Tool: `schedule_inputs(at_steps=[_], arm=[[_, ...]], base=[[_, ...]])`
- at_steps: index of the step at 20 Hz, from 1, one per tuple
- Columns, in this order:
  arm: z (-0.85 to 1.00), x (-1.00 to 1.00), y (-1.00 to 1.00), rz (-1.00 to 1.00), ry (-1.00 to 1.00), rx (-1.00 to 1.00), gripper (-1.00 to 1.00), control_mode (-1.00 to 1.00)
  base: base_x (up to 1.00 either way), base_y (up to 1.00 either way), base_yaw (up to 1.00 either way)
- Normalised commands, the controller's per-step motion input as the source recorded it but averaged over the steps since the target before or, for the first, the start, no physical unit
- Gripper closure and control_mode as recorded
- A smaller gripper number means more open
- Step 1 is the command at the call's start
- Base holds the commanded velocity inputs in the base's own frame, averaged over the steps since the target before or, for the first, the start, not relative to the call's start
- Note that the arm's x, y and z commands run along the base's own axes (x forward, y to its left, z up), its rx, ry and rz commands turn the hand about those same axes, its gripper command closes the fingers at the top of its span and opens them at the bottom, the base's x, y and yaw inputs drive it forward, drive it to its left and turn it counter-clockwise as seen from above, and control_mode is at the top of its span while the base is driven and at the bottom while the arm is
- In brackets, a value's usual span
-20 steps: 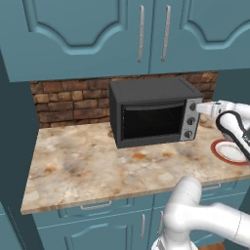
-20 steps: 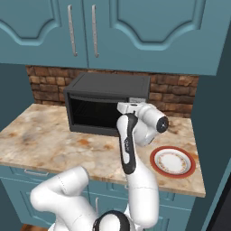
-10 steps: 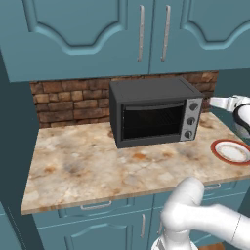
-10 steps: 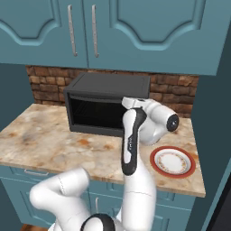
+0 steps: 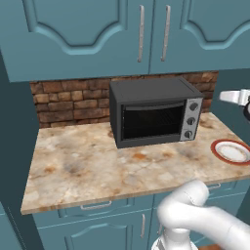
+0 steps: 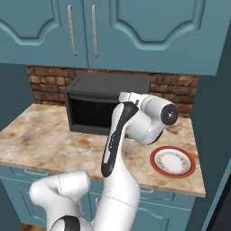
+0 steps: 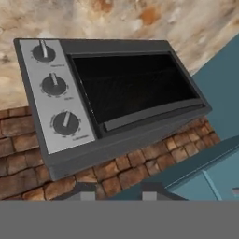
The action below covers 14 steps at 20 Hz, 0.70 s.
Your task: Pull the toaster oven rack outwards. Pick up the baguette from the plate and place it on the toaster oven rack. Close the toaster oven door fully and set the temperature to the lowest setting.
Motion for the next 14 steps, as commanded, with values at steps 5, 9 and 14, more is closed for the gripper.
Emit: schedule_inputs(at_steps=[5, 9, 14], arm=[[0.06, -0.88, 0.00, -0.20, 0.05, -0.03, -1.00, -1.00], [0.00, -1.00, 0.01, -0.20, 0.00, -0.02, -1.00, -1.00], [0.35, -0.72, 0.12, -0.18, 0.15, -0.07, -1.00, -1.00]], base=[[0.00, 0.00, 0.00], [0.00, 0.00, 0.00], [0.00, 0.00, 0.00]])
